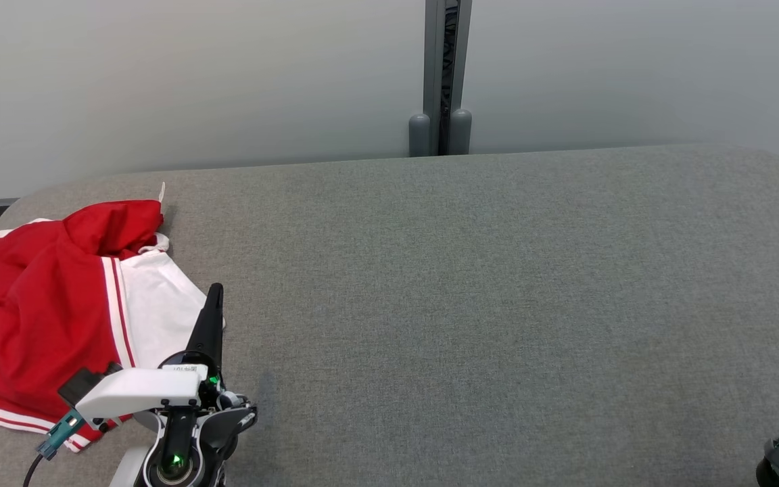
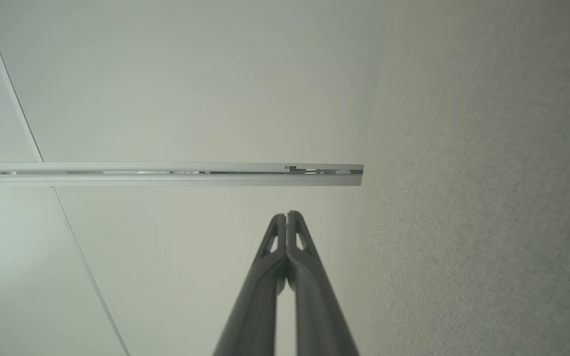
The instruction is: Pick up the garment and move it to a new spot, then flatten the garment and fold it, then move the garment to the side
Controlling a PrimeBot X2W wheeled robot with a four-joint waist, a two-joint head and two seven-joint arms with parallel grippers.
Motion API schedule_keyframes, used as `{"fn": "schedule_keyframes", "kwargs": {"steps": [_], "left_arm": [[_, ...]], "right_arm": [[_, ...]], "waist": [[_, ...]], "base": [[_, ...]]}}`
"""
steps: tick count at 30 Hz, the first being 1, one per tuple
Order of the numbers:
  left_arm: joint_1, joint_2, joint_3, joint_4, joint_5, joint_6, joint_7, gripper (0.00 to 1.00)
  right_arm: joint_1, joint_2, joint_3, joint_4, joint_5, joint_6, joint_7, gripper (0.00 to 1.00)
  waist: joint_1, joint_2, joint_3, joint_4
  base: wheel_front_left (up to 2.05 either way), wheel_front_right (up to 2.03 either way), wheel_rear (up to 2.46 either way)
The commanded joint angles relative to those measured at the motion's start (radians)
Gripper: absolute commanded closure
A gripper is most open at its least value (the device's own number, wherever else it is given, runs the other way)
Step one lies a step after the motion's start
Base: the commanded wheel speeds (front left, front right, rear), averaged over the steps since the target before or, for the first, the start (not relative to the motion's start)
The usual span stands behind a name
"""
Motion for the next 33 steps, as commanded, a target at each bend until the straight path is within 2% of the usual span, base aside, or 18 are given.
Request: {"fn": "schedule_keyframes", "kwargs": {"steps": [1,31,32,33], "left_arm": [[-0.021,0.005,0.000,0.000,-0.002,-0.004,0.004,1.00],[-0.021,0.005,0.000,0.000,-0.002,-0.004,0.004,1.00],[0.000,0.000,0.000,0.000,0.000,0.000,0.000,0.00],[0.003,-0.001,0.000,0.003,0.000,0.000,-0.001,0.00]], "right_arm": [[-0.012,-0.004,-0.003,0.003,-0.002,0.000,0.004,1.00],[-0.010,-0.004,-0.002,0.003,-0.002,0.000,0.004,1.00],[-0.003,0.000,0.000,0.000,0.000,0.000,0.000,0.00],[-0.001,0.002,0.001,0.002,0.000,0.000,-0.001,0.00]], "waist": [[0.0000,0.0000,0.000,0.000],[0.0000,0.0000,0.000,0.000],[0.0000,0.0000,0.000,0.000],[0.0000,0.0000,0.000,0.000]], "base": [[0.00,0.00,0.00],[0.00,0.00,0.00],[0.00,0.00,0.00],[0.00,0.00,0.00]]}}
